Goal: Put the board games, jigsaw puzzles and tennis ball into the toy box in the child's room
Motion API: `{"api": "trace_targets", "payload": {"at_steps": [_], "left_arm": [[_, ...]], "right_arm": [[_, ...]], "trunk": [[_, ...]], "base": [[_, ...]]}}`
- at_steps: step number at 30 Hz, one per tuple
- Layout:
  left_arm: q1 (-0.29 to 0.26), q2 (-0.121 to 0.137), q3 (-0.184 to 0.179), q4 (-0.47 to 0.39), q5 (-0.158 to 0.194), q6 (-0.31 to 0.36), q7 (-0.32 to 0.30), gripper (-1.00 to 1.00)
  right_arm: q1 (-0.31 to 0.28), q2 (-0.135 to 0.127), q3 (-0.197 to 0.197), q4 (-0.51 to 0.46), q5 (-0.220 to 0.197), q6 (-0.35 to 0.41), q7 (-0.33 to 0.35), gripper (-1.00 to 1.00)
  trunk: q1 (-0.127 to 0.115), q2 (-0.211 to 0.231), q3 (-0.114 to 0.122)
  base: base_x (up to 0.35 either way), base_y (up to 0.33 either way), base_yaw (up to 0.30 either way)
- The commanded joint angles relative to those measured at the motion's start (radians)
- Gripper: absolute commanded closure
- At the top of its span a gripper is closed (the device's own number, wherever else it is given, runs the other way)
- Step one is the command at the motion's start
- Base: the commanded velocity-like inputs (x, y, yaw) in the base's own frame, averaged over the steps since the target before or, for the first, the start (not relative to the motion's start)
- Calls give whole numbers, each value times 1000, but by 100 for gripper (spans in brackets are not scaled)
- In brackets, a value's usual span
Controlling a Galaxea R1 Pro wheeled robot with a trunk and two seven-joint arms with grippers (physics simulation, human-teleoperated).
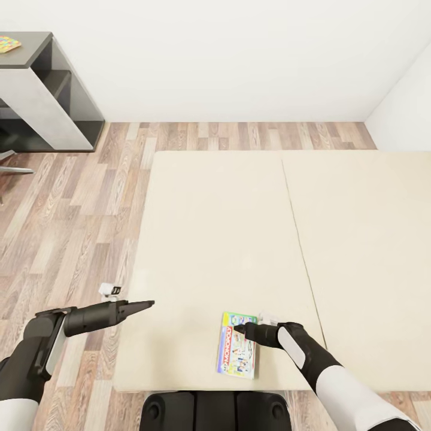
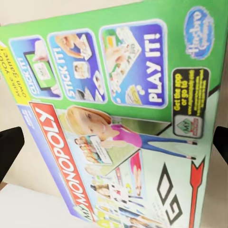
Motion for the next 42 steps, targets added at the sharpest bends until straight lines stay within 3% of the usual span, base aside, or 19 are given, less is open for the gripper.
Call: {"api": "trace_targets", "payload": {"at_steps": [1, 42], "left_arm": [[0, 1, 0, 0, -1, 11, -4, -100], [0, 2, 0, 0, 0, 11, -4, -100]], "right_arm": [[0, 0, 2, -1, 2, 2, 2, -100], [0, 0, 2, -1, 2, 1, 2, -100]], "trunk": [[0, -1, -1], [0, -1, -1]], "base": [[0, 0, 0], [0, 61, 0]]}}
